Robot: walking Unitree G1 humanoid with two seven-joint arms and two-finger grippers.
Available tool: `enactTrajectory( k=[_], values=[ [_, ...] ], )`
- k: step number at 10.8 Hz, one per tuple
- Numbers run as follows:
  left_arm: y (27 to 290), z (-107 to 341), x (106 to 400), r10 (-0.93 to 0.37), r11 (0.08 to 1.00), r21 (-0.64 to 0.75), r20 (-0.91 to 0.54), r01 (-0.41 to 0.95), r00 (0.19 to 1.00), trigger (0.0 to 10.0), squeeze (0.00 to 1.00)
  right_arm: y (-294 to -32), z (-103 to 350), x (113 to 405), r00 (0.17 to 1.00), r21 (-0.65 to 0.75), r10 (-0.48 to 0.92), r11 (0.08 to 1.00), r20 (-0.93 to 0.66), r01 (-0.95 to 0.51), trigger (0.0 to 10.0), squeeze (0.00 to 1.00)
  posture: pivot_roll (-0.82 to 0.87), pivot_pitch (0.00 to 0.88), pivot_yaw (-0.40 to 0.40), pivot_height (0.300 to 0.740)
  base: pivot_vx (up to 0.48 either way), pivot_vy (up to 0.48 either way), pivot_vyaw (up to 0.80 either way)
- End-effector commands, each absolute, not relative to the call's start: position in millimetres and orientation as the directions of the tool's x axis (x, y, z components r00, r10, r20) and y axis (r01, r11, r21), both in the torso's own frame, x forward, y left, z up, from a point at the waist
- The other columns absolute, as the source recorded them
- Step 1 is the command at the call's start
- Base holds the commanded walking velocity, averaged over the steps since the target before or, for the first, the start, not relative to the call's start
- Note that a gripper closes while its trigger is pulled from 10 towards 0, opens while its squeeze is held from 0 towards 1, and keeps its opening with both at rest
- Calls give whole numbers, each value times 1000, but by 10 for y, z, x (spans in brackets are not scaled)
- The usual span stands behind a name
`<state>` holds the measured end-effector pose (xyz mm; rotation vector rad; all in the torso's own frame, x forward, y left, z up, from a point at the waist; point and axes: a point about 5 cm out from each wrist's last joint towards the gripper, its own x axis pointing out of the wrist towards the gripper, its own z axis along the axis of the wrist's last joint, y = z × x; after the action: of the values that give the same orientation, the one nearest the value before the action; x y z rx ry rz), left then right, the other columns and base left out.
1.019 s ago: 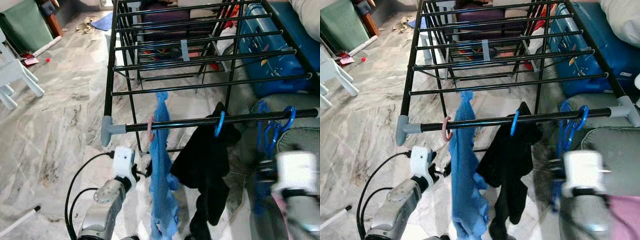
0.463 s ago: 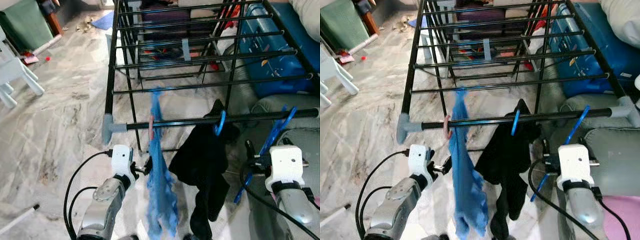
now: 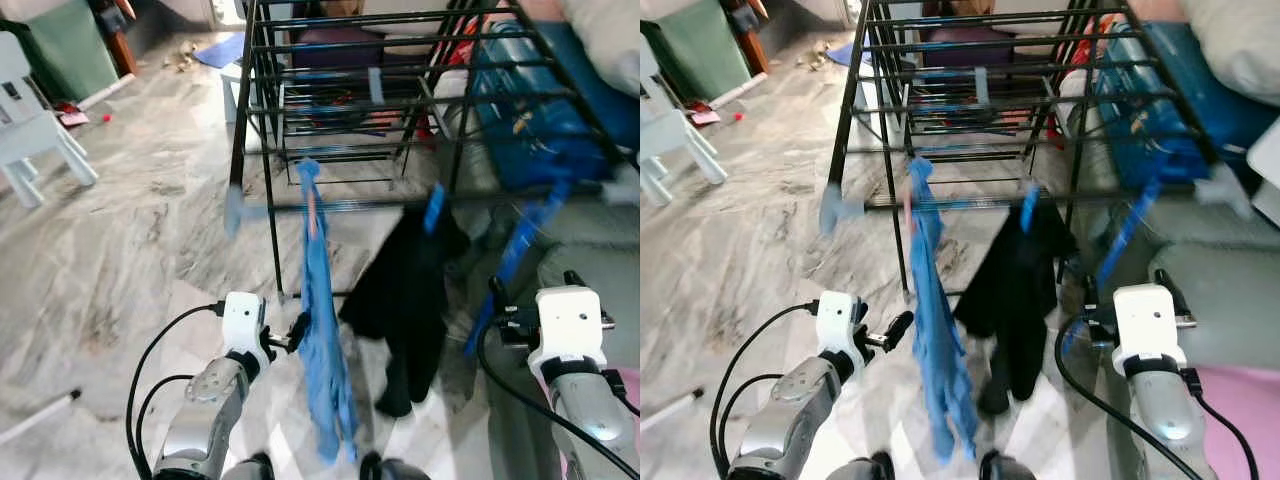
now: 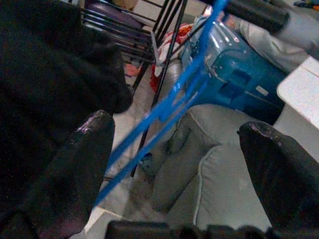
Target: Hang hanger
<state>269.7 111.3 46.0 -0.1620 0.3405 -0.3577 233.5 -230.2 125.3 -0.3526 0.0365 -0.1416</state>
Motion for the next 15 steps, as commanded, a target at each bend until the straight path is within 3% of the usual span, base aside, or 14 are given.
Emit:
enactTrajectory(
  k=[1,2,3,9,13,15],
  values=[
    [1100,438,2682,-371,925,-204,-311,320,875,10000,0,-2313,1250,2328,989,-348,-147,928,-10,134,10000,545,-161,70,29,740,-330,0,0],
    [1102,442,2686,-368,926,-201,-310,318,877,10000,0,-2303,1256,2355,990,-346,-144,929,-7,133,10000,67,-151,78,25,740,-330,0,0],
    [1119,453,2687,-356,931,-202,-310,305,882,10000,0,-2270,1266,2385,990,-347,-140,929,1,131,10000,0,-145,91,23,740,-315,0,0],
    [1177,588,2721,-320,944,-174,-263,282,910,10000,0,-2246,1278,2419,994,-357,-107,929,-1,100,10000,0,-144,147,14,740,-308,0,0],
    [1636,848,2719,-58,998,-24,-156,55,986,10000,0,-2030,1153,2466,997,-209,-57,977,-47,46,10000,0,-66,178,23,740,0,0,0],
    [1679,808,2583,-22,1000,-3,-168,21,985,10000,0,-1969,1136,2471,998,-219,12,976,-60,-25,10000,0,-38,189,24,740,0,0,0]
  ],
)
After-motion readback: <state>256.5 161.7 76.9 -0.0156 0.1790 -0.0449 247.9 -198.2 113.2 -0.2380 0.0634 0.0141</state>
